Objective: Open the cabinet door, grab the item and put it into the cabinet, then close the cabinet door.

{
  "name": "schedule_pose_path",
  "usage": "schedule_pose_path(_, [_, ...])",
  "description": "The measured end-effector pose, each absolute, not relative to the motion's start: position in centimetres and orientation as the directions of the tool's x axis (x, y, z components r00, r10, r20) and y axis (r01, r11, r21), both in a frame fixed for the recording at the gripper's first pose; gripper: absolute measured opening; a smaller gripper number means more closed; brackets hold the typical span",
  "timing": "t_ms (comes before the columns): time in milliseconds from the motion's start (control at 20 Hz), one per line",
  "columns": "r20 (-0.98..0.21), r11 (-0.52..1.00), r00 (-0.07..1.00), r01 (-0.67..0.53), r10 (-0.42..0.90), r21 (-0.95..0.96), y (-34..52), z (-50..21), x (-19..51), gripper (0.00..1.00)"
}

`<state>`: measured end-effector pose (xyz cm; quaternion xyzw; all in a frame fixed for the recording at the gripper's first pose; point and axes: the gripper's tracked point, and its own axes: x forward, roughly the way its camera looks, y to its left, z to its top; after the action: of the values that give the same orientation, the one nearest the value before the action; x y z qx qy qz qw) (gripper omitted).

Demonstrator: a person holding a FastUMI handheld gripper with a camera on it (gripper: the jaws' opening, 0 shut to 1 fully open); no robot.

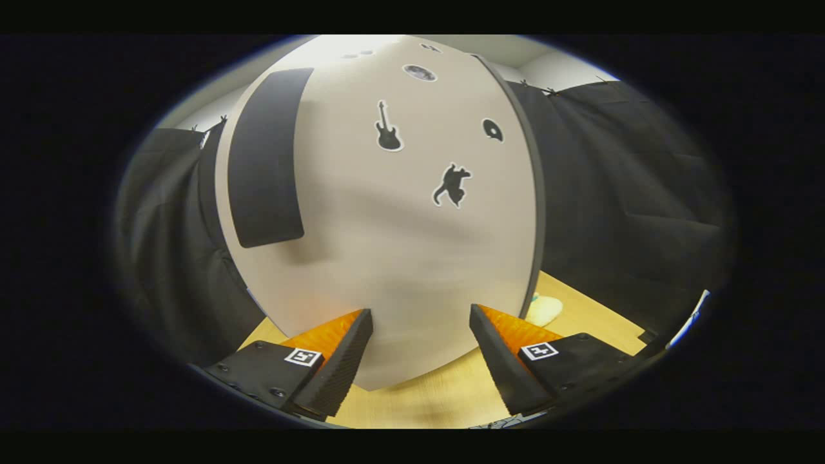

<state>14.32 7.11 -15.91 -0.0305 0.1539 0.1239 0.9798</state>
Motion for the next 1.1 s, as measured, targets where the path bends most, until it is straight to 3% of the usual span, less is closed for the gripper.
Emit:
schedule_pose_path(750, [-0.331,0.973,0.923,-0.225,0.196,-0.051,9.4,-18.0,16.5,0.97])
schedule_pose_path(1100, [-0.333,0.987,0.935,-0.149,0.121,-0.061,5.8,-15.3,12.0,0.97])
